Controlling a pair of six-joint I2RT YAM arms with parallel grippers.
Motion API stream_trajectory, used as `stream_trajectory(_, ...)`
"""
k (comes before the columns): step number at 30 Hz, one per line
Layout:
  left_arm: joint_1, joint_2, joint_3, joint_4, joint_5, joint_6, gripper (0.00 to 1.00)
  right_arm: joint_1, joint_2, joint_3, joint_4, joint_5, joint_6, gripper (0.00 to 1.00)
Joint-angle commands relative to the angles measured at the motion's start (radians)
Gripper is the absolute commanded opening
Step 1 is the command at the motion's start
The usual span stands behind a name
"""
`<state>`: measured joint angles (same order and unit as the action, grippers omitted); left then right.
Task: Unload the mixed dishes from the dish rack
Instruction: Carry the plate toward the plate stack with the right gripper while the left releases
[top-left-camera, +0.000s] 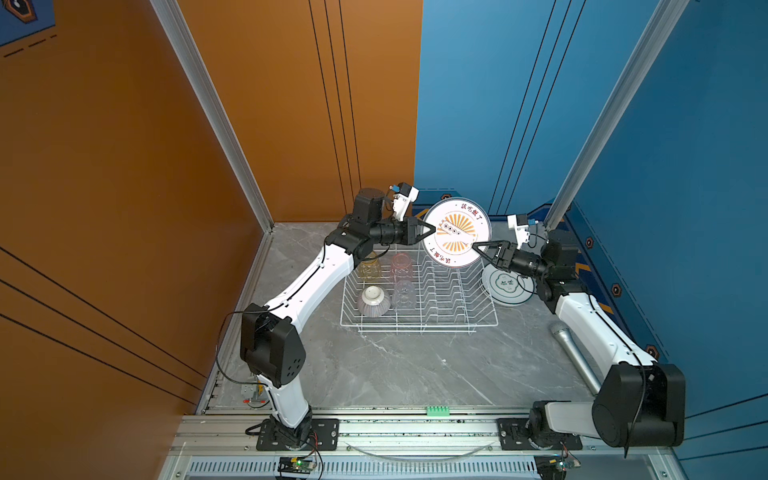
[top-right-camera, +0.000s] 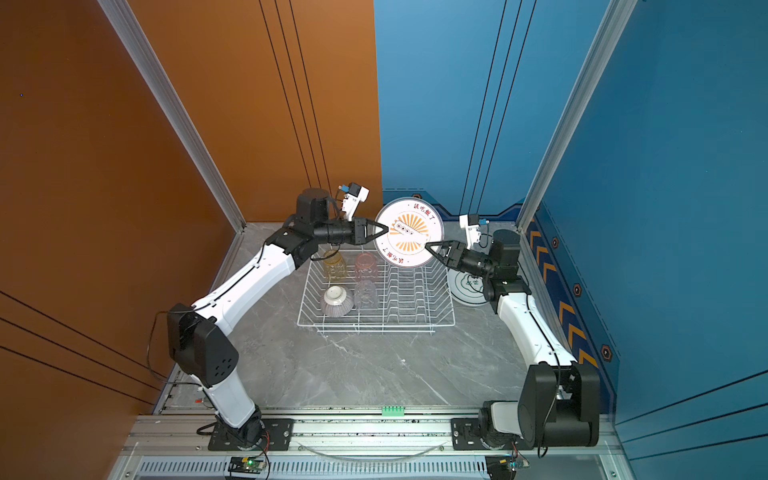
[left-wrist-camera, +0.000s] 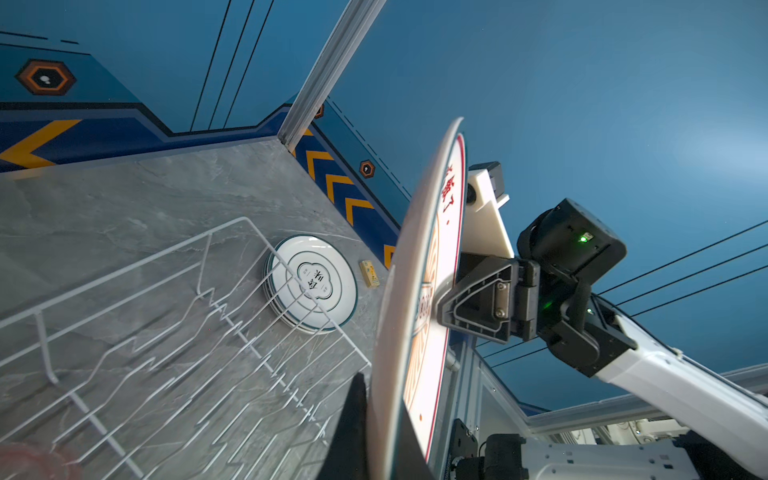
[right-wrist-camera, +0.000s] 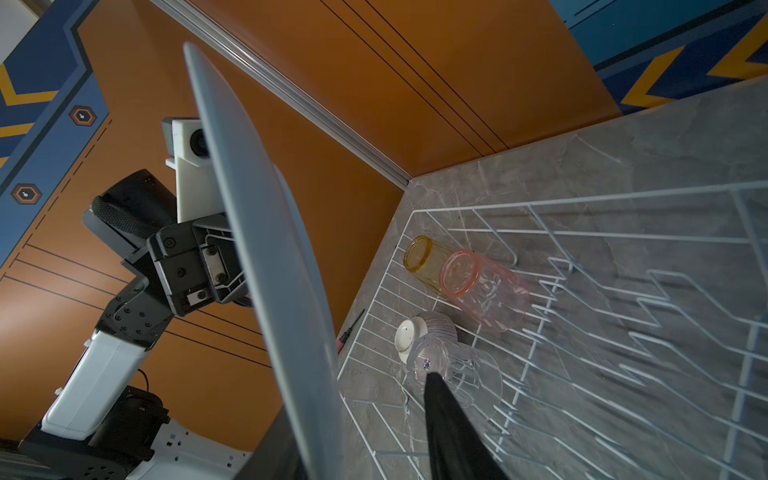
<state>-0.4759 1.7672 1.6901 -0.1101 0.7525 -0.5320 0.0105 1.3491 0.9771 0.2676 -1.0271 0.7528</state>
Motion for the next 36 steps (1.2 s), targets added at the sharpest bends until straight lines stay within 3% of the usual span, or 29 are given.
stream_trajectory(1, 0.005, 0.026, -0.01, 0.167, 0.077, -0.099, 0.0, 0.015, 0.018, -0.004, 0.135, -0.022, 0.075, 0.34)
stream_trajectory(7, -0.008, 0.048, -0.017, 0.194, 0.082, -0.123, 0.0, 0.023, 0.053, -0.023, 0.326, -0.028, 0.213, 0.22)
stream_trajectory(11, -0.012, 0.048, -0.028, 0.194, 0.075, -0.122, 0.0, 0.024, 0.068, -0.017, 0.34, -0.023, 0.233, 0.0)
stream_trajectory(14, -0.011, 0.036, -0.035, 0.166, 0.057, -0.095, 0.0, 0.014, 0.064, -0.015, 0.326, -0.01, 0.228, 0.0)
stream_trajectory(17, -0.019, 0.009, -0.027, 0.062, 0.004, -0.004, 0.09, -0.008, 0.051, -0.017, 0.308, 0.007, 0.221, 0.0)
stream_trajectory(19, -0.03, -0.011, -0.013, -0.031, -0.053, 0.08, 0.24, -0.026, 0.042, -0.018, 0.292, 0.019, 0.22, 0.0)
stream_trajectory(21, -0.045, -0.027, 0.005, -0.147, -0.104, 0.169, 0.29, -0.054, 0.035, -0.015, 0.26, 0.029, 0.214, 0.0)
stream_trajectory(24, -0.056, -0.045, 0.016, -0.249, -0.173, 0.257, 0.3, -0.112, 0.018, 0.0, 0.135, 0.058, 0.154, 0.0)
stream_trajectory(29, -0.084, -0.11, -0.037, -0.366, -0.406, 0.424, 0.3, -0.215, 0.018, 0.121, -0.456, 0.235, -0.155, 0.0)
stream_trajectory(33, -0.115, -0.167, -0.108, -0.386, -0.61, 0.523, 0.31, -0.337, 0.04, 0.092, -0.534, 0.281, -0.15, 0.0)
stream_trajectory(36, -0.106, -0.19, -0.143, -0.388, -0.652, 0.534, 0.32, -0.405, 0.063, 0.056, -0.558, 0.312, -0.15, 0.0)
